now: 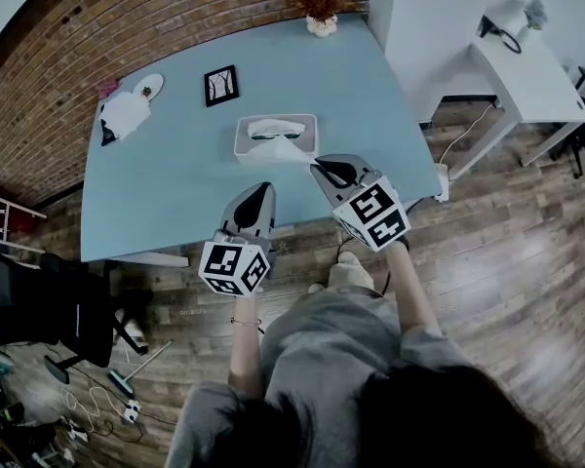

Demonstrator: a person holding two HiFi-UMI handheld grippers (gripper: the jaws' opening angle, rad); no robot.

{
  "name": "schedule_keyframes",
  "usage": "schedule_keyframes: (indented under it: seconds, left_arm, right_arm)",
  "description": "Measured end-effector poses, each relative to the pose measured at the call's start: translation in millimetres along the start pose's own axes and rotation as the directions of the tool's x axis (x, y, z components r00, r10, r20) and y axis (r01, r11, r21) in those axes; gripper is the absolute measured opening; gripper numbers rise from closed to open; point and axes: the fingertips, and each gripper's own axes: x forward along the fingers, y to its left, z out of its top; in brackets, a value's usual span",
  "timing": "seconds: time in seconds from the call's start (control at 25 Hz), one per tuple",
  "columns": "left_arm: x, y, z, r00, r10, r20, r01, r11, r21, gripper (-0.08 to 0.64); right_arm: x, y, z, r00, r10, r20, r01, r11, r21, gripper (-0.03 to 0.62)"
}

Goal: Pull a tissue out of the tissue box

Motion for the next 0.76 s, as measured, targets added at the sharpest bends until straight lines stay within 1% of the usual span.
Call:
schedule_keyframes:
  seconds: [0.4,0.76]
  left_arm:
    - [-0.3,-2.2,-0.4,1.0,-0.016,-0.006,0.016,1.0,0.007,0.003]
    - [-4.1,-2.1,0.6,1.0,-0.016,-0.005,0.016,1.0,0.011,0.003]
  right_arm:
    - [-2.2,-2.3,7.6,0.999,-0.02,0.029,0.02,1.0,0.001,0.002]
    - [-5.1,3.5,7.9,0.998,-0.015,0.054,0.015,1.0,0.006,0.002]
